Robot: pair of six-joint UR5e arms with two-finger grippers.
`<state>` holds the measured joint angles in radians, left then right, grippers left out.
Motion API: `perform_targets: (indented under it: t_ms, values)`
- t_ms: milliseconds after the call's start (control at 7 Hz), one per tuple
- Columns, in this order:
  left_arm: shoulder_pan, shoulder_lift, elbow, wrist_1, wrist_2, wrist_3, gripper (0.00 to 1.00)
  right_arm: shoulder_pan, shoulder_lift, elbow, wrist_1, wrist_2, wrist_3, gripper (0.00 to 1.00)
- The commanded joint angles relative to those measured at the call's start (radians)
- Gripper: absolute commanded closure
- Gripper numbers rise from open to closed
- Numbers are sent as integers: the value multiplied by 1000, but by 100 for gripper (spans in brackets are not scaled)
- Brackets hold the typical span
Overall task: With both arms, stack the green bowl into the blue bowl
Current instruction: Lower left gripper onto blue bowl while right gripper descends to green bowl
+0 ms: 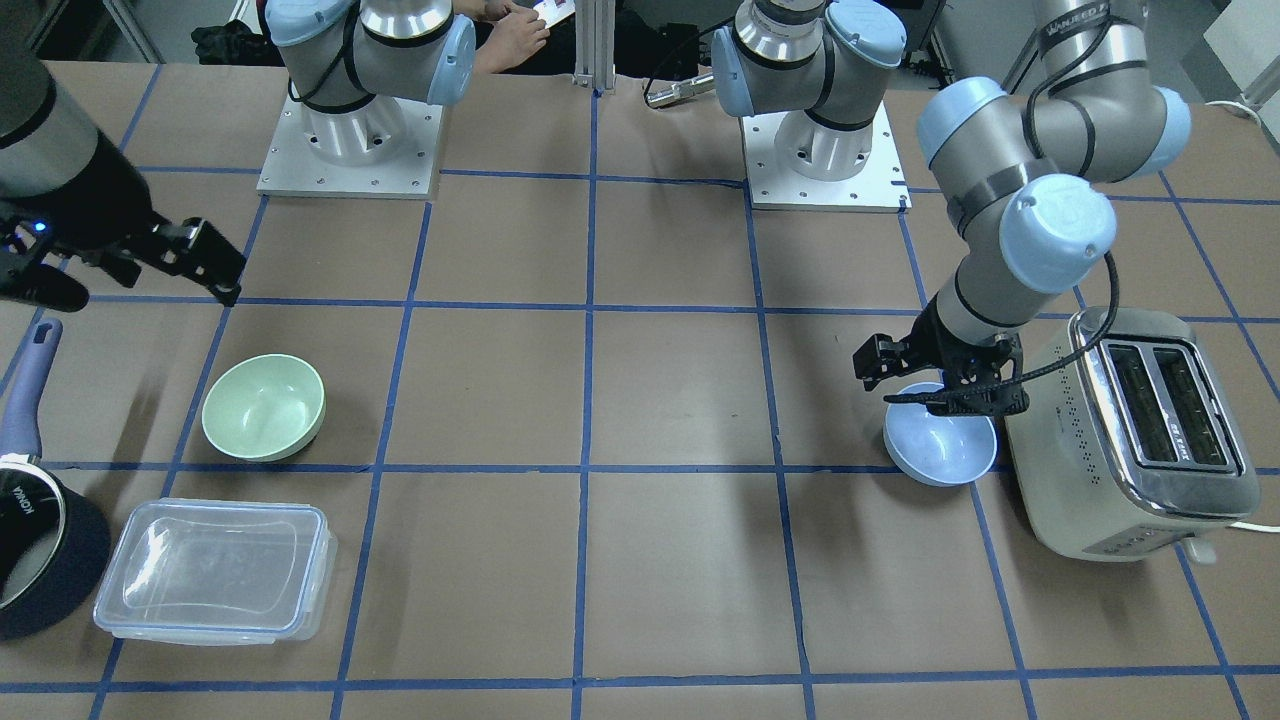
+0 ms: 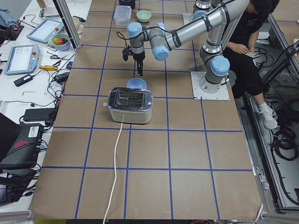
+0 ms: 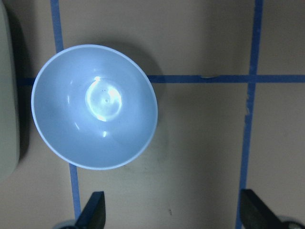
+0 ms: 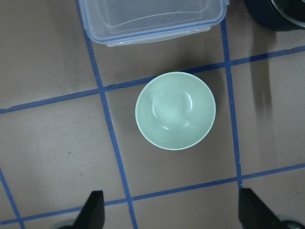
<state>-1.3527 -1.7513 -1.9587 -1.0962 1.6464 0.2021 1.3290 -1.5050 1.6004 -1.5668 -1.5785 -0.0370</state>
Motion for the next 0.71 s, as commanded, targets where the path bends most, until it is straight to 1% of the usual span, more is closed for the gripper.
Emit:
perform_targets:
  t_ms: [0,143,286,429,571]
  values:
    - [3,-101,-39,128,26,0,0,-89,77,122,-204,8,-137,0]
    - [1,-140,-39,194,9,3,3,-90,94,215,-345,-6,-149,0]
    - [-2,-155,-37,222,9,7,50,-91,95,296,-475,-11,-150,0]
    - [-19,-154,-34,222,13,10,91,-91,100,350,-498,-8,-155,0]
    - [-26,-152,-34,222,16,17,100,-103,118,364,-521,-6,-156,0]
